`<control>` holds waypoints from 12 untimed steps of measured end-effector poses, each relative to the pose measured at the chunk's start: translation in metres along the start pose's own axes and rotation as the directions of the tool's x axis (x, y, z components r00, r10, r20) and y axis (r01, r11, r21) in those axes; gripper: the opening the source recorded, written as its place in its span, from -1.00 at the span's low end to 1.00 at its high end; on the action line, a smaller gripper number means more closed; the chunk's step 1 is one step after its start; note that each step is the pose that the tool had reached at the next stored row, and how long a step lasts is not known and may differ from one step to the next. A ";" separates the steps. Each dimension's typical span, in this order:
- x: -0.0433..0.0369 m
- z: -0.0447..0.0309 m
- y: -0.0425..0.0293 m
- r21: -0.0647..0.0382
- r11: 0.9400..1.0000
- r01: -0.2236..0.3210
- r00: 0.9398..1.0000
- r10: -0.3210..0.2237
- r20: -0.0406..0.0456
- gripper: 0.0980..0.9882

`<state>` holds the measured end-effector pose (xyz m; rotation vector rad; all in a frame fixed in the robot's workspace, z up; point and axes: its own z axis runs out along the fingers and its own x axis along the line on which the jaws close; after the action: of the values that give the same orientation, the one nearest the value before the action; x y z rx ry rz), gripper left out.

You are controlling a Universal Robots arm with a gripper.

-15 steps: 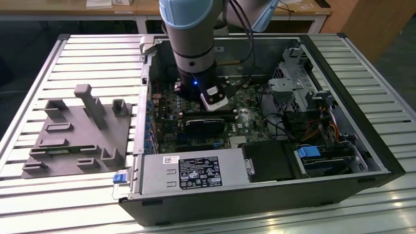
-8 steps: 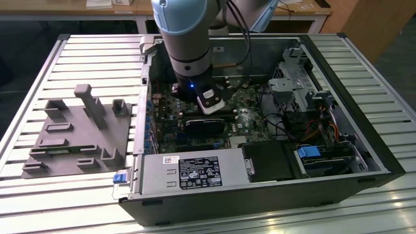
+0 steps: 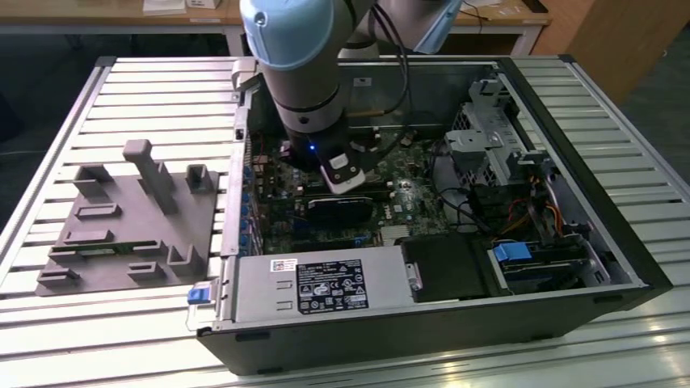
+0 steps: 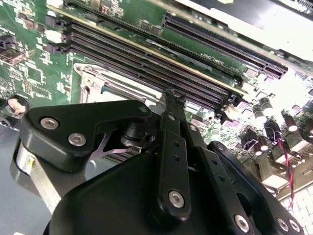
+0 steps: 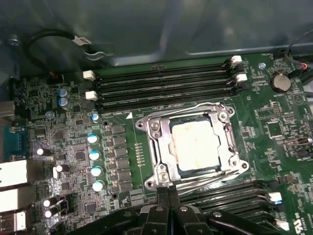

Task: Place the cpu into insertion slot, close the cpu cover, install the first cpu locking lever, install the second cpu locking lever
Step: 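Install the second cpu locking lever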

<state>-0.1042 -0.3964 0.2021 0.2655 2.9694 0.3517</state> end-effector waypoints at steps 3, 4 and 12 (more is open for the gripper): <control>0.0025 0.0013 -0.0017 -0.013 1.000 -0.001 1.000 0.001 0.001 -0.99; 0.0028 0.0016 -0.0026 -0.017 1.000 -0.001 1.000 0.001 0.002 -0.99; 0.0032 0.0021 -0.0101 -0.049 0.999 -0.005 1.000 0.005 0.005 -0.99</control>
<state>-0.1087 -0.4050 0.1973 0.2676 2.9509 0.4238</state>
